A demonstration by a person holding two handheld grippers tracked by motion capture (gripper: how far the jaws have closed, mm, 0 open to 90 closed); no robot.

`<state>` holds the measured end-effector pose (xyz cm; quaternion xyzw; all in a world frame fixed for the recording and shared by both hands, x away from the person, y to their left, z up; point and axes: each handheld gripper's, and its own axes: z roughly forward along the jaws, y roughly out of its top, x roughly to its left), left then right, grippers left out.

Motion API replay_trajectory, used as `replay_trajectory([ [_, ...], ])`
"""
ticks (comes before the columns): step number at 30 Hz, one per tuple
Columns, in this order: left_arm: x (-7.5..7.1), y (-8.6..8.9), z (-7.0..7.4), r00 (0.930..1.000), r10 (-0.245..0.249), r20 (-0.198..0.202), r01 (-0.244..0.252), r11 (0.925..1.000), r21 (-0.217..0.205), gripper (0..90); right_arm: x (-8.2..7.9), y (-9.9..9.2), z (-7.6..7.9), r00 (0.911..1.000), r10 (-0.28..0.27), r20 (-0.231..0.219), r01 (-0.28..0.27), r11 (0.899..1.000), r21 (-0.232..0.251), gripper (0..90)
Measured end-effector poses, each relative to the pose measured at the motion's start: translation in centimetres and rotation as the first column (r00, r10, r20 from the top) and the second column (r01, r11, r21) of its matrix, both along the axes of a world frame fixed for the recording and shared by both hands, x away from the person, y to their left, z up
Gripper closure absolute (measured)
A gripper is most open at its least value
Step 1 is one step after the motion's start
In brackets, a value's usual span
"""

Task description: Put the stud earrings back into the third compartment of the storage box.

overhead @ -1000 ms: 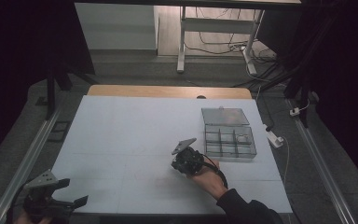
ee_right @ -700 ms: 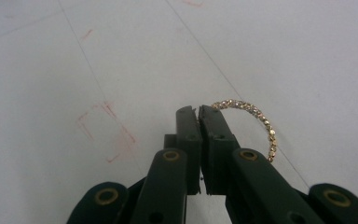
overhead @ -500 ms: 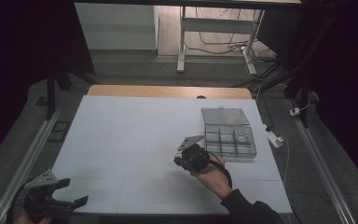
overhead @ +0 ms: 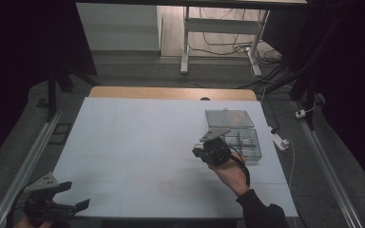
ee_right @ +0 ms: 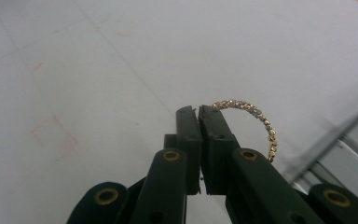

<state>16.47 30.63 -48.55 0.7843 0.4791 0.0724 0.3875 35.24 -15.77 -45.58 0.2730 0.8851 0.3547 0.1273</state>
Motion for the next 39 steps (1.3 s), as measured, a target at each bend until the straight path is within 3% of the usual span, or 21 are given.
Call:
replay_trajectory([
  [7,0.0,0.0,0.0,1.0000,0.001,0.000,-0.001,1.0000,-0.003,0.8,1.1,-2.6,0.7,0.9961,-0.087,0.017,0.086,0.996,0.022,87.9],
  [20,0.0,0.1,0.0,1.0000,-0.001,0.002,0.001,1.0000,-0.007,0.8,3.0,-7.3,1.1,0.9736,-0.228,0.012,0.227,0.973,0.037,87.9],
  [30,0.0,0.1,0.0,1.0000,-0.001,-0.001,0.001,0.9999,-0.012,0.8,4.1,-10.7,1.2,0.9448,-0.326,0.028,0.324,0.944,0.056,87.9],
  [39,0.0,0.1,0.0,1.0000,-0.002,-0.002,0.002,0.9999,-0.013,0.8,4.9,-13.8,1.1,0.9095,-0.413,0.045,0.410,0.910,0.065,87.9],
])
